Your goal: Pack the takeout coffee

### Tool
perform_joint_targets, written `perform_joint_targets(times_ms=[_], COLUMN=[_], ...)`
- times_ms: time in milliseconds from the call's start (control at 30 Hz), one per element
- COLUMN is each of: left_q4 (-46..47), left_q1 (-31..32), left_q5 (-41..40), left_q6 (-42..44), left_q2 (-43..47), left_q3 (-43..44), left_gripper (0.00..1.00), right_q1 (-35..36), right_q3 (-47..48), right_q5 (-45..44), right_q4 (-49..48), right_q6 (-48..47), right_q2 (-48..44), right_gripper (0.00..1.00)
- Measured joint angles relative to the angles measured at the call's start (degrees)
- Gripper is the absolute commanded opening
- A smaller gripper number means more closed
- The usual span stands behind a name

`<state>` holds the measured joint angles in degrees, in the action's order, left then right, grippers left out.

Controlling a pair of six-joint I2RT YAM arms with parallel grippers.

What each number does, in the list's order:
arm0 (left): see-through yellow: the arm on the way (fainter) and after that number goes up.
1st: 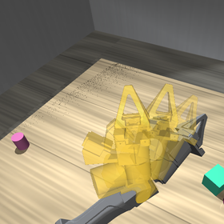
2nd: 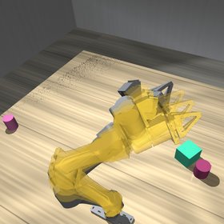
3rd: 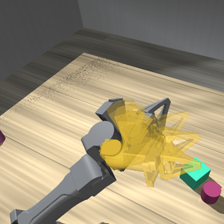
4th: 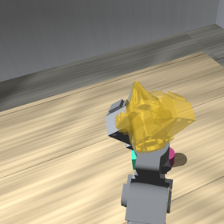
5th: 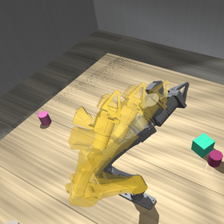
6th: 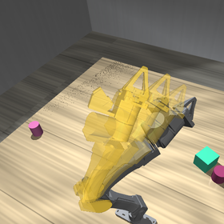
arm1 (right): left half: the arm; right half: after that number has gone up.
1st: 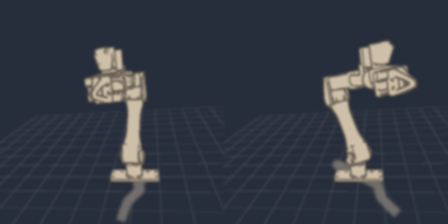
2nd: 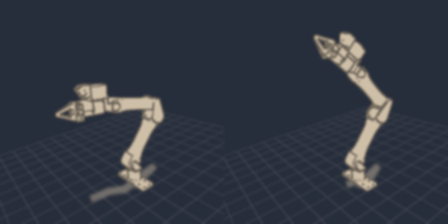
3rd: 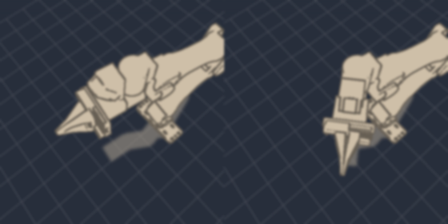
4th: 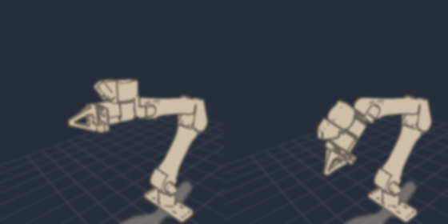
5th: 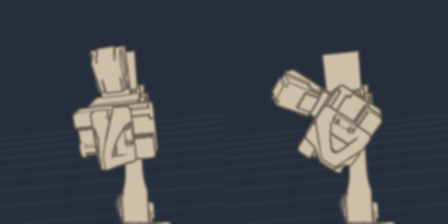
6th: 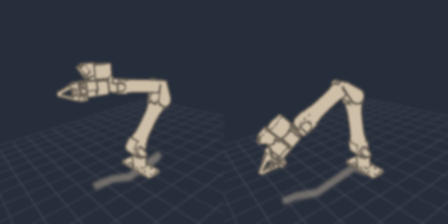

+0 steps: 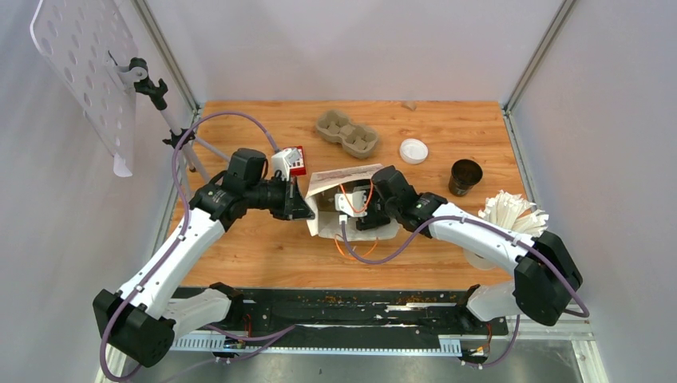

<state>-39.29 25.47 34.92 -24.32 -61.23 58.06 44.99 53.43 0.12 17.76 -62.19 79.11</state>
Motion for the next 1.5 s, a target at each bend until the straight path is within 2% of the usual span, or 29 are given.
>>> perform_joint_targets(times_ms=[367,500,867,1000,1133,1267,1500], left_q4=[-0.83,-0.81,-0.79,-0.79,-0.79,-0.79,-0.74], left_q1=[0.00,0.00,0.00,0.00,0.00,0.00,0.00], left_q5=[-0.02,-0.02,-0.02,-0.02,-0.02,-0.02,-0.02], left_q6=[-0.11,-0.37,-0.48,-0.48,-0.48,-0.48,-0.50], left_q2=[0.07,0.07,0.07,0.07,0.07,0.07,0.07], left_q3=[0.52,0.52,0.52,0.52,0.52,0.52,0.52], left_gripper=[0.00,0.00,0.00,0.00,0.00,0.00,0.00], right_q1=[0.50,0.85,1.11,1.11,1.11,1.11,1.11], right_q3=[0.63,0.66,1.40,1.42,1.73,1.81,1.84], right_q5=[2.78,3.82,3.85,3.87,3.87,3.85,3.93], right_q4=[5.99,7.67,9.05,9.05,9.20,8.96,8.35], right_q6=[1.33,1.70,2.56,2.62,3.02,3.43,3.98], right_q2=[-2.64,-2.95,-3.06,-3.10,-3.10,-3.15,-3.78], right_gripper=[0.82,0.88,0.88,0.83,0.88,0.88,0.74])
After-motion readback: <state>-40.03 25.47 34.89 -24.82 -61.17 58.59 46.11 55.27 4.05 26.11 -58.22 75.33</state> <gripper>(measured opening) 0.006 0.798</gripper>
